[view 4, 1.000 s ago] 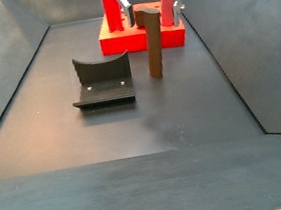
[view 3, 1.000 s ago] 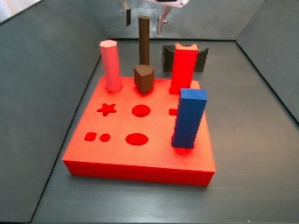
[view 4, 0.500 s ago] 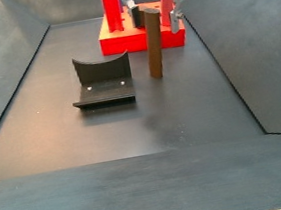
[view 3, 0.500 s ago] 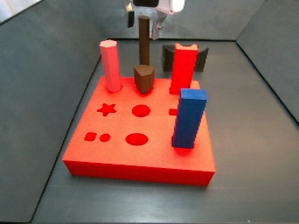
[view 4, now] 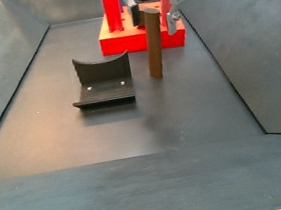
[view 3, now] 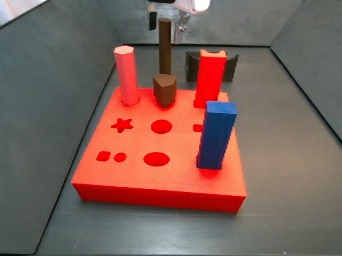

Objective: Pick up the oval object. Move up. Move to above the board. Insert the oval object.
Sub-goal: Pick up the oval object, then move up.

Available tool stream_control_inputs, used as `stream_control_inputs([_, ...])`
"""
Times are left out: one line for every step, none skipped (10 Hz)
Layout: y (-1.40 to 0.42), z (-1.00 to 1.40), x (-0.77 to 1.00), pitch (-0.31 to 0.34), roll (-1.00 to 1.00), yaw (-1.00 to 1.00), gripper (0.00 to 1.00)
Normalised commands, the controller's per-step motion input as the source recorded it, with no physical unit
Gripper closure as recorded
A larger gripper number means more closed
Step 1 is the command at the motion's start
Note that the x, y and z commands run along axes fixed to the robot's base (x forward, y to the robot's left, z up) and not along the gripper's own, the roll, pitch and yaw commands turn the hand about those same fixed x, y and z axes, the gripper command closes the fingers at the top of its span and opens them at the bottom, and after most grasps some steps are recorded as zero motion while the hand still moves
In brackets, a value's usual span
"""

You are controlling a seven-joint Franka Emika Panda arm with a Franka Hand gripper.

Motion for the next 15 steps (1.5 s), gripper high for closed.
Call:
stream_control_inputs([0.00, -0.06, -0.04, -0.114, -0.02, 0.00, 0.00])
stream_control_inputs([0.00, -0.03, 0.00, -0.026, 0.00, 0.00, 0.00])
stream_control_inputs([-0.06, 0.00, 0.00, -0.021, 0.01, 0.04, 0.00])
stream_control_inputs([0.00, 0.00, 0.00, 0.000, 0.00, 0.00, 1.00])
stream_control_inputs([0.00, 0.00, 0.00, 0.000, 0.00, 0.00, 1.00])
stream_control_inputs([0.00, 0.00, 0.00, 0.000, 0.00, 0.00, 1.00])
stream_control_inputs([0.00, 0.00, 0.00, 0.000, 0.00, 0.00, 1.00])
stream_control_inputs([0.00, 0.00, 0.00, 0.000, 0.00, 0.00, 1.00])
stream_control_inputs([0.00, 0.00, 0.00, 0.000, 0.00, 0.00, 1.00])
stream_control_inputs([0.00, 0.00, 0.00, 0.000, 0.00, 0.00, 1.00])
stream_control_inputs([0.00, 0.00, 0.00, 0.000, 0.00, 0.00, 1.00])
stream_control_inputs([0.00, 0.00, 0.00, 0.000, 0.00, 0.00, 1.00])
stream_control_inputs([0.00, 0.00, 0.00, 0.000, 0.00, 0.00, 1.00])
stream_control_inputs([0.00, 0.00, 0.00, 0.000, 0.00, 0.00, 1.00])
stream_control_inputs([0.00, 0.83, 0.00, 0.000, 0.00, 0.00, 1.00])
